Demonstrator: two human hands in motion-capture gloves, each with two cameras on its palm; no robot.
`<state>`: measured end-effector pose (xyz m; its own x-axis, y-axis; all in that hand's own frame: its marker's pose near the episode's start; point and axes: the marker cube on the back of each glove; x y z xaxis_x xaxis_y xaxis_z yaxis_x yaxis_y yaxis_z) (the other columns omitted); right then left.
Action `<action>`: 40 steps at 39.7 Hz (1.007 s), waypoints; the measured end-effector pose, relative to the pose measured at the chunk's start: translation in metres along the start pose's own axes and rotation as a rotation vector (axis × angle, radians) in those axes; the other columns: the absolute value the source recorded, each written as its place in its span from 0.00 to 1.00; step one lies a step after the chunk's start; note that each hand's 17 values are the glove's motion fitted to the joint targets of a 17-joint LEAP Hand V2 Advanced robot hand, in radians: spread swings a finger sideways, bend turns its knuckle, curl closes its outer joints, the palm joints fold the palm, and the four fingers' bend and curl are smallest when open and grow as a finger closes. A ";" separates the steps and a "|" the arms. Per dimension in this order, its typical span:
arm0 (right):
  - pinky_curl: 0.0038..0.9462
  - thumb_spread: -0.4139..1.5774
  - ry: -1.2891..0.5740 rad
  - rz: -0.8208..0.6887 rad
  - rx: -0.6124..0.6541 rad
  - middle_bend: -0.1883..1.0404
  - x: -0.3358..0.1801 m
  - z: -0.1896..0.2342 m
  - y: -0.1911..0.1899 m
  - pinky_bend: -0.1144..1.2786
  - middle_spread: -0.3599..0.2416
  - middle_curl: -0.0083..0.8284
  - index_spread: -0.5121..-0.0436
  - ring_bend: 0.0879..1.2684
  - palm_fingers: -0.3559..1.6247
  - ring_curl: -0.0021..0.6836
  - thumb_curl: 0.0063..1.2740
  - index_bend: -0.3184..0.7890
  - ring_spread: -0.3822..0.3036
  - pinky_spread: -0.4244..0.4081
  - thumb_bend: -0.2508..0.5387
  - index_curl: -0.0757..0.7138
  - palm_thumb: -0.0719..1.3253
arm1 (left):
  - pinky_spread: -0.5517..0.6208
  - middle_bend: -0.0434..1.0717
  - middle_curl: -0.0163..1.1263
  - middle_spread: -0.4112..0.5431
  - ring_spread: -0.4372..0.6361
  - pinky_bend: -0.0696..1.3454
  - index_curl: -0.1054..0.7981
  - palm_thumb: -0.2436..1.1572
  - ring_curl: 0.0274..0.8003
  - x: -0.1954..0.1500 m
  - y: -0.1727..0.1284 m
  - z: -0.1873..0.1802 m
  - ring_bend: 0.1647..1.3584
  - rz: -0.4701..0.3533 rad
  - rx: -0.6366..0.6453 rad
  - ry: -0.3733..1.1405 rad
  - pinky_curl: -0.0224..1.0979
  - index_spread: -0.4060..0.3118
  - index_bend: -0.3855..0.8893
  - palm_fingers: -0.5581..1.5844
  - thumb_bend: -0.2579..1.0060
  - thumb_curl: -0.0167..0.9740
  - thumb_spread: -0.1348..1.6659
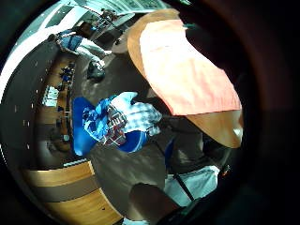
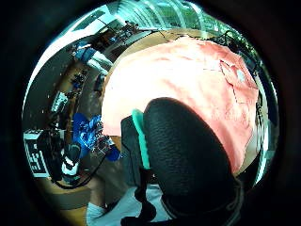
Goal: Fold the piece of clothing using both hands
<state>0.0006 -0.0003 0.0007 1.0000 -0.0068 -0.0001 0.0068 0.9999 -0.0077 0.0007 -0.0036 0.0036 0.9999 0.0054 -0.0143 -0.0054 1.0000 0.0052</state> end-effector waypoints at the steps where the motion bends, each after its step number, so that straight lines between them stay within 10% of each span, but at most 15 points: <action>1: 0.10 0.43 0.000 -0.003 -0.005 0.32 0.000 0.001 0.000 0.39 0.62 0.06 0.73 0.16 0.32 0.06 0.02 0.39 0.66 0.69 0.44 0.13 0.16 | 0.57 0.21 0.05 0.47 0.50 0.37 0.12 0.19 0.09 0.000 -0.001 0.001 0.26 0.002 0.001 0.003 0.10 0.49 0.32 0.45 0.21 0.03 0.31; 16: 0.25 0.76 -0.006 -0.030 -0.076 0.33 0.020 0.013 0.016 0.46 0.65 0.23 0.41 0.23 0.27 0.22 0.10 0.39 0.79 0.84 0.41 0.25 0.19 | 0.69 0.24 0.21 0.51 0.60 0.49 0.19 0.19 0.27 -0.017 -0.004 0.005 0.39 -0.002 -0.008 0.031 0.23 0.43 0.38 0.38 0.19 0.12 0.63; 40: 0.34 0.76 -0.044 0.035 -0.193 0.31 0.069 0.095 0.048 0.54 0.71 0.33 0.41 0.27 0.22 0.31 0.19 0.38 0.84 0.85 0.30 0.30 0.24 | 0.72 0.24 0.29 0.53 0.62 0.54 0.28 0.23 0.33 0.012 -0.007 0.082 0.44 0.089 -0.119 -0.013 0.28 0.42 0.39 0.34 0.20 0.23 0.69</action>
<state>0.0695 0.0475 0.0952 0.9987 0.0322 0.0397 -0.0237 0.9795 -0.2002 0.0140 -0.0111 0.0857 0.9954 0.0953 -0.0059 -0.0954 0.9890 -0.1128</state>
